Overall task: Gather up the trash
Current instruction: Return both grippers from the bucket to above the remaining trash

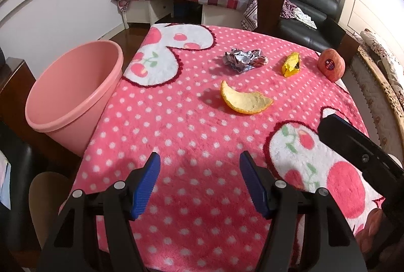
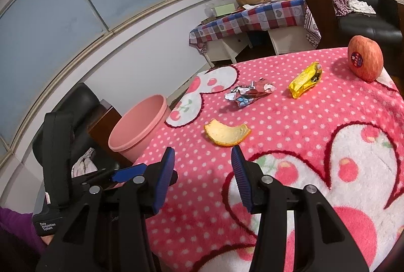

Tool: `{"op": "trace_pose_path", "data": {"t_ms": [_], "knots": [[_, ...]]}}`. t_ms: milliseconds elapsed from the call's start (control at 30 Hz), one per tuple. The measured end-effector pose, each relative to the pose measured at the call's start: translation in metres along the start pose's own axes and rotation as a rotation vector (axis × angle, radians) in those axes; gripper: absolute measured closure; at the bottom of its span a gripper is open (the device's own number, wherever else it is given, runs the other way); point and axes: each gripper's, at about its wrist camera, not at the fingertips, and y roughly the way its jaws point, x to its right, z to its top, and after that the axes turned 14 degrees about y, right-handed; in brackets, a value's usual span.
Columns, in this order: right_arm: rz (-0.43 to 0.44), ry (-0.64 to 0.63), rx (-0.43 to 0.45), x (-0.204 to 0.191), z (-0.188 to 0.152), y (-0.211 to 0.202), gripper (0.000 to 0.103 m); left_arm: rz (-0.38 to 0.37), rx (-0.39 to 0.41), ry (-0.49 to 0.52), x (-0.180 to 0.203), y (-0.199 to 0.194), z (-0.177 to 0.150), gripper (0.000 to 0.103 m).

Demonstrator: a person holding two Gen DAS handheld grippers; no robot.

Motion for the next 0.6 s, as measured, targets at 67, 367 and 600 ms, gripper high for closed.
{"op": "trace_pose_path", "data": {"t_ms": [67,367,600], "knots": [[0.002,0.000,0.001,0.000,0.000,-0.001,0.056,0.001,0.000,-0.001,0.001,0.000,0.000,0.039],[0.016,0.019,-0.015,0.004,0.000,0.000,0.056,-0.070,-0.004,-0.001,0.000,0.006,0.002,0.039],[0.028,0.074,-0.041,0.018,0.006,0.007,0.056,-0.071,0.028,0.019,0.004,0.012,0.014,0.039]]}}
